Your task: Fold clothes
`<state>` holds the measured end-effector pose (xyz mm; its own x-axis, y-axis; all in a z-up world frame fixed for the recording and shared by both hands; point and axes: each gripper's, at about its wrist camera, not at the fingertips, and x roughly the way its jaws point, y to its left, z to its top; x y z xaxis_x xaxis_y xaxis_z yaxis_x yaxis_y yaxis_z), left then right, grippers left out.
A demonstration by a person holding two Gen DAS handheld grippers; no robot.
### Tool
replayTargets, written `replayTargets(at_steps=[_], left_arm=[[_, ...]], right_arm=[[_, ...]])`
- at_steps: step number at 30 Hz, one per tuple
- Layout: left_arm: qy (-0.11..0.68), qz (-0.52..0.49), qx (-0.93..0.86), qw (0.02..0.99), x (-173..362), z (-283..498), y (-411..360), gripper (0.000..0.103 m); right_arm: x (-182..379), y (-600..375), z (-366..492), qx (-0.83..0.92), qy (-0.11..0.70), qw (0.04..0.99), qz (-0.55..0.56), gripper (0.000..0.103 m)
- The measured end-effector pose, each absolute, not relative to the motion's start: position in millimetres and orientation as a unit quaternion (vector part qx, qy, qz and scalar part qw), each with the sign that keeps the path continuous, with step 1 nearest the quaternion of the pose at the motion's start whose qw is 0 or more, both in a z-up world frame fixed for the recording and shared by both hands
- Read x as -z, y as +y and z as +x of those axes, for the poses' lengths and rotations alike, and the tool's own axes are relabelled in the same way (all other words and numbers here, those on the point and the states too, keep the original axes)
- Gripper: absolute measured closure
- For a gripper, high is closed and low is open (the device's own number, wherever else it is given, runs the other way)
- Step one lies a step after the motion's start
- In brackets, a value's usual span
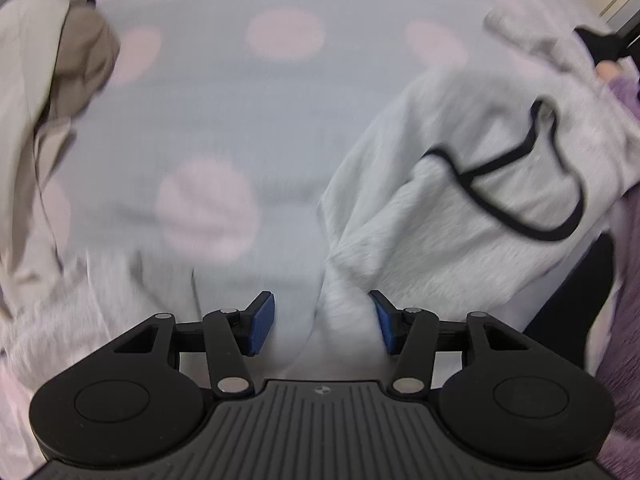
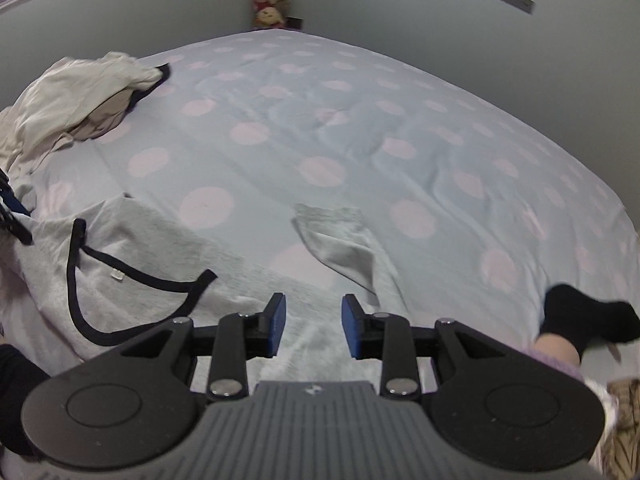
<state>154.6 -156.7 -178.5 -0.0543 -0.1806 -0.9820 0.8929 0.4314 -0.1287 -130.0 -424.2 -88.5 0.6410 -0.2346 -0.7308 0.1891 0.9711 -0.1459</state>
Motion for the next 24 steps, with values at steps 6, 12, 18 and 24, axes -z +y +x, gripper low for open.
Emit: replayTargets(at_steps=[6,12,18,24], left_arm=[[0.574,0.307,0.448,0.613,180,150,-145,0.052],[0.528,0.303,0.515,0.604,162,141,-151,0.058],[0.535,0.312,0.531,0.579,163,147,-170,0.068],[0.551,0.308,0.524,0.572,175,153,-171,0.070]], right_arm=[[110,-435,-114,0.098,0.434,0.895,-0.032,0.064],[121,-443,-103,0.034,0.458,0.885,-0.079,0.064],[131,-455,-85,-0.041,0.496,0.854,-0.153,0.064],[156,-469,-63,-0.091,0.529,0.829,-0.156,0.066]])
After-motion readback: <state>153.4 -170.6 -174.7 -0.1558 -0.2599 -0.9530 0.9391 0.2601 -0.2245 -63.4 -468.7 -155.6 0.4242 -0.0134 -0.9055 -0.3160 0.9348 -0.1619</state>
